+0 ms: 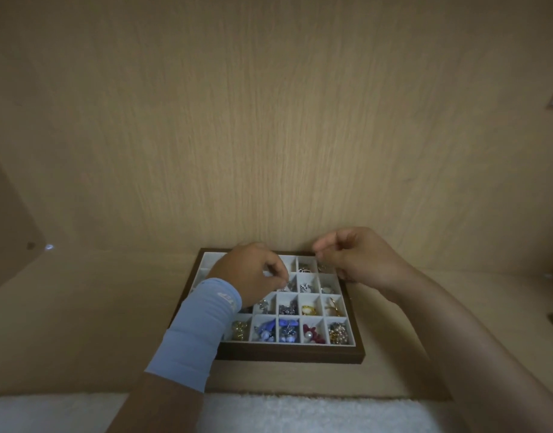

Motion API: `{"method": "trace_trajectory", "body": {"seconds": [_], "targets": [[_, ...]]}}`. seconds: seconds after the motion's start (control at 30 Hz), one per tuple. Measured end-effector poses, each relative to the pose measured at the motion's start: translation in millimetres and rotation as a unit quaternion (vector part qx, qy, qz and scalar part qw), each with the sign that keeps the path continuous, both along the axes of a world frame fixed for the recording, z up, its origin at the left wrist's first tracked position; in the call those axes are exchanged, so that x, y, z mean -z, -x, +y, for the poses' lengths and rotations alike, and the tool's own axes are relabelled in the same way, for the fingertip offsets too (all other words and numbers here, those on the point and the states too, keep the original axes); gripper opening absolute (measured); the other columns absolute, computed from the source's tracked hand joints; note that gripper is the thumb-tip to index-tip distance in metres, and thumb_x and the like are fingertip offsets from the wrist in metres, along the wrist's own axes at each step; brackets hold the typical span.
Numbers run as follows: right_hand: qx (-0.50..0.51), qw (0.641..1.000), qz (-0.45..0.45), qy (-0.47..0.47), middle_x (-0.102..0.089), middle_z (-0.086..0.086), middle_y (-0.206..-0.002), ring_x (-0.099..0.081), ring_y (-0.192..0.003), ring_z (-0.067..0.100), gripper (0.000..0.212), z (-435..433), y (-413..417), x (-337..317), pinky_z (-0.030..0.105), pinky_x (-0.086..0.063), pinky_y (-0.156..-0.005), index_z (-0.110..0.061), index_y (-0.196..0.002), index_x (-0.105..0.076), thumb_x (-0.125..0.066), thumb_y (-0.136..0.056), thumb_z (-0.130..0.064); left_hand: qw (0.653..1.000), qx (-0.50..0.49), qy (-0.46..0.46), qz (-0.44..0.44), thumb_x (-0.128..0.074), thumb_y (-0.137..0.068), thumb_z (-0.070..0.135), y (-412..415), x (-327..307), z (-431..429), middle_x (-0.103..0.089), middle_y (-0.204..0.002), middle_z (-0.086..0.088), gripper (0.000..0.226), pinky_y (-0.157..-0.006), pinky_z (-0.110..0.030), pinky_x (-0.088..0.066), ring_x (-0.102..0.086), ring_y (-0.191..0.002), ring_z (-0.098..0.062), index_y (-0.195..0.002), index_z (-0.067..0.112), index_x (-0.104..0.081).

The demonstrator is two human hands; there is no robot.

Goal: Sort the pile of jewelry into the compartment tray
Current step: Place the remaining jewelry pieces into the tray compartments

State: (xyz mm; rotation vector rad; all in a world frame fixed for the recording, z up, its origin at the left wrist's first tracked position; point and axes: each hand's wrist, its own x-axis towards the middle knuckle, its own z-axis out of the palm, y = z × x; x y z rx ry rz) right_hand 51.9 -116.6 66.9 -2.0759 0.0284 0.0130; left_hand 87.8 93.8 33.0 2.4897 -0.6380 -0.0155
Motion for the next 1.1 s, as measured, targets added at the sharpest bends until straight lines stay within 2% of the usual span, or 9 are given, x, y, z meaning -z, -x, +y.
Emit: {"method": "trace_trajectory", "body": {"seconds": [0.1, 0.2, 0.37, 0.47, 0.57, 0.73, 0.9, 1.0, 1.1], "targets": [[-0.044, 0.976, -0.038, 0.212, -0.072, -0.016, -0.076, -0.066, -0.071, -0.004, 0.009, 6.8, -1.5, 11.2, 0.021, -0.054, -0.069, -0.03, -0.08, -0.077, -0.074, -0.087, -0.024, 1.0, 0.005, -0.028, -0.006, -0.068, -0.088, 0.033, 2.3, -3.4, -3.6, -0.057, -0.089, 0.018, 0.011, -0.082, -0.023, -0.041, -0.054, -0.09, -0.003, -0.092, 0.029, -0.077], [-0.051, 0.926, -0.047, 0.372, -0.073, -0.014, -0.09, -0.065, -0.083, 0.003, 0.01, 18.1, -1.6, 21.2, 0.031, -0.057, -0.079, -0.031, -0.09, -0.078, -0.07, -0.087, -0.036, 0.999, 0.001, -0.04, -0.012, -0.065, -0.09, 0.03, 1.8, -4.9, -4.6, -0.058, -0.092, 0.016, 0.013, -0.081, -0.021, -0.041, -0.057, -0.09, -0.005, -0.097, 0.028, -0.075], [-0.037, 0.883, -0.086, 0.46, -0.072, -0.009, -0.092, -0.064, -0.084, 0.012, 0.019, 26.5, -1.8, 21.4, 0.033, -0.056, -0.075, -0.029, -0.094, -0.077, -0.064, -0.09, -0.042, 0.999, 0.002, -0.042, -0.014, -0.064, -0.089, 0.028, 0.3, -4.8, -1.9, -0.059, -0.089, 0.019, 0.011, -0.085, -0.027, -0.05, -0.057, -0.089, -0.004, -0.088, 0.03, -0.075], [-0.052, 0.878, -0.093, 0.467, -0.071, -0.009, -0.092, -0.064, -0.083, 0.011, 0.018, 28.9, -1.7, 22.3, 0.031, -0.055, -0.073, -0.03, -0.095, -0.077, -0.063, -0.091, -0.038, 0.998, 0.011, -0.056, -0.014, -0.062, -0.09, 0.032, 1.6, -4.9, -3.5, -0.057, -0.085, 0.019, 0.016, -0.087, -0.027, -0.048, -0.054, -0.094, -0.006, -0.09, 0.028, -0.078], [-0.058, 0.883, -0.102, 0.455, -0.07, -0.01, -0.09, -0.062, -0.08, 0.008, 0.016, 27.3, -1.3, 23.0, 0.028, -0.052, -0.07, -0.029, -0.092, -0.076, -0.062, -0.091, -0.036, 0.999, 0.015, -0.04, -0.004, -0.062, -0.092, 0.028, 0.1, -6.3, -1.8, -0.053, -0.082, 0.022, 0.015, -0.077, -0.018, -0.042, -0.054, -0.084, -0.002, -0.093, 0.028, -0.077], [-0.025, 0.929, -0.091, 0.358, -0.067, -0.013, -0.082, -0.061, -0.076, 0.004, 0.013, 18.9, -4.2, 16.7, 0.03, -0.054, -0.07, -0.031, -0.082, -0.068, -0.064, -0.09, -0.04, 0.997, -0.029, 0.077, -0.003, -0.066, -0.089, 0.021, -2.5, -11.2, 10.0, -0.062, -0.083, 0.019, 0.011, -0.066, -0.009, -0.039, -0.056, -0.075, 0.003, -0.091, 0.03, -0.071], [-0.021, 0.968, -0.114, 0.223, -0.069, -0.014, -0.082, -0.063, -0.078, 0.0, 0.01, 24.9, -10.4, 2.5, 0.028, -0.055, -0.073, -0.029, -0.083, -0.069, -0.066, -0.092, -0.034, 0.98, -0.077, 0.183, -0.002, -0.068, -0.086, 0.019, -9.2, -14.8, 27.3, -0.065, -0.082, 0.013, 0.011, -0.074, -0.021, -0.048, -0.056, -0.074, -0.003, -0.088, 0.029, -0.071], [-0.046, 0.96, -0.124, 0.247, -0.069, -0.015, -0.083, -0.063, -0.079, 0.0, 0.011, 42.1, -23.0, -1.1, 0.027, -0.054, -0.074, -0.028, -0.084, -0.072, -0.065, -0.093, -0.03, 0.984, -0.102, 0.142, -0.024, -0.068, -0.086, 0.017, -14.0, -10.7, 42.5, -0.064, -0.089, 0.015, 0.012, -0.077, -0.017, -0.045, -0.056, -0.081, 0.001, -0.09, 0.029, -0.069], [-0.097, 0.924, -0.125, 0.349, -0.07, -0.011, -0.086, -0.063, -0.08, 0.01, 0.015, 63.0, -37.7, 2.5, 0.034, -0.055, -0.074, -0.028, -0.089, -0.074, -0.06, -0.094, -0.028, 0.991, -0.111, 0.075, -0.023, -0.069, -0.085, 0.02, -20.1, -3.5, 53.1, -0.062, -0.101, 0.014, 0.016, -0.09, -0.023, -0.045, -0.056, -0.093, -0.004, -0.094, 0.033, -0.068]]}}
